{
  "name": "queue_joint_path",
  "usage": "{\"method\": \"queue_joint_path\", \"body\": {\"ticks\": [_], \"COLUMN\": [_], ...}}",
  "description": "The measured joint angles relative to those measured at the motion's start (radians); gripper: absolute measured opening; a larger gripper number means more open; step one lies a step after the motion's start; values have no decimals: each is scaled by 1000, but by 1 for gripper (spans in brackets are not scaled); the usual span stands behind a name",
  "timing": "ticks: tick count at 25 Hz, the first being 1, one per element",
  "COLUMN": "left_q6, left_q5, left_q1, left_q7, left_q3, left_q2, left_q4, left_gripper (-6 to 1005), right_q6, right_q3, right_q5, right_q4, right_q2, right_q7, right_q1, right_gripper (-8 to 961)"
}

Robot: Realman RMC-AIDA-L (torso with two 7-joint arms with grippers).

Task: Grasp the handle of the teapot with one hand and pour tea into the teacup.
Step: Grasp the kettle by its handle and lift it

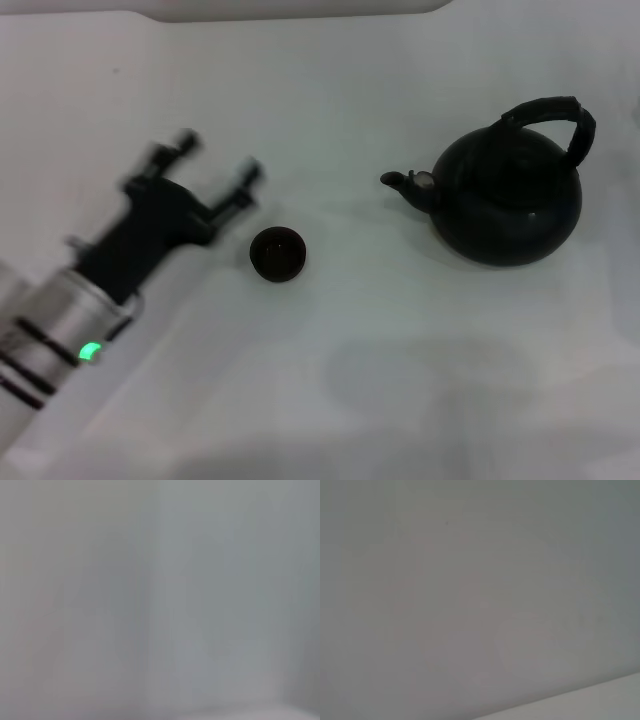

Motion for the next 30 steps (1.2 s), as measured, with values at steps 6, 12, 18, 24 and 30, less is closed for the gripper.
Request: {"method": "queue_joint_path", "body": {"ticks": [6,12,18,24,30], "left_q6": [-60,-59,-49,-40,4], "left_q5": [-227,-407,-564,-637,-656], "left_q1": [54,69,77,73,49], "left_q7": [-59,-100,-100,-99,-100], "left_q3": [-46,-47,-48,-49,-49], "left_q2": [-1,-1,1,1,2], "left_q4": [33,99,156,178,189], "left_gripper": [888,888,887,888,888], "right_q6": [5,29,78,3,-20], "right_q3": [-6,-23,-143,-367,-498], "right_q5": [0,-32,-139,-372,-592], "right_q4": [-7,-55,-249,-653,-999], "right_q2": [-1,-5,-8,-8,-3], "right_q7": [86,184,431,847,1157], "right_q1": [-4,-35,-113,-237,-353], "right_gripper": [877,877,876,876,870]}}
